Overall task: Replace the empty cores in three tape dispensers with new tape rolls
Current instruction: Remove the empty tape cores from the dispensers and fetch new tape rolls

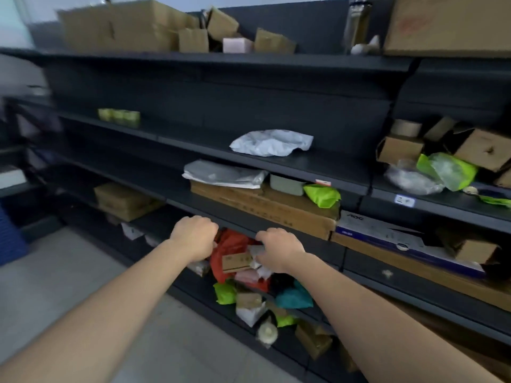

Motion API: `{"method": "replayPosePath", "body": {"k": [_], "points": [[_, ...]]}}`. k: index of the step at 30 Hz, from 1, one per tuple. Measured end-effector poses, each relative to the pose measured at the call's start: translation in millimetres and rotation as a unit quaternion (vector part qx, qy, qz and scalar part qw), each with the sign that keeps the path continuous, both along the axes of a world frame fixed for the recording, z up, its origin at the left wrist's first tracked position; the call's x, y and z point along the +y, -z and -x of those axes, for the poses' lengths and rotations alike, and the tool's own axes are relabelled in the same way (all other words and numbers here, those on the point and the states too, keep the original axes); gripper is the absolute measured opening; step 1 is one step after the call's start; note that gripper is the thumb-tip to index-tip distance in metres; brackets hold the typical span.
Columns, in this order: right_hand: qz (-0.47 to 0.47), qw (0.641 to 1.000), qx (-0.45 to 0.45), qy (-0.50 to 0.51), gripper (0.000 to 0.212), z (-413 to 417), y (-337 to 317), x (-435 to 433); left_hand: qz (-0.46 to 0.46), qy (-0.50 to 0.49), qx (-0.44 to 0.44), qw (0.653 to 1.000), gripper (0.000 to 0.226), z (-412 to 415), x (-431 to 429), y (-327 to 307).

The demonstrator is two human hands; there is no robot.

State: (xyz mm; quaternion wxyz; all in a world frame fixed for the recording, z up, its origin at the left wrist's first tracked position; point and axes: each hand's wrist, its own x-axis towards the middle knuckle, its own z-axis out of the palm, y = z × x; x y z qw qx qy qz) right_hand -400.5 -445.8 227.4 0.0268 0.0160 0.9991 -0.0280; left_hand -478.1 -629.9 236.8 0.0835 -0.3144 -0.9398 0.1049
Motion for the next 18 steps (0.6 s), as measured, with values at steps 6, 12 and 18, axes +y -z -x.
{"method": "replayPosePath", "body": {"k": [6, 12, 18], "points": [[0.009, 0.999, 0.015, -0.042, 0.05, 76, -13, -77, -0.002, -0.038, -0.003, 0.999, 0.024, 61, -83, -10], [0.016, 0.997, 0.026, -0.074, 0.05, 149, -22, -143, -0.008, -0.067, -0.002, 0.998, 0.025, 119, -150, -17], [0.019, 0.994, 0.026, -0.1, 0.054, 218, -29, -188, -0.013, -0.102, -0.005, 0.995, 0.028, 175, -199, -18]]}}
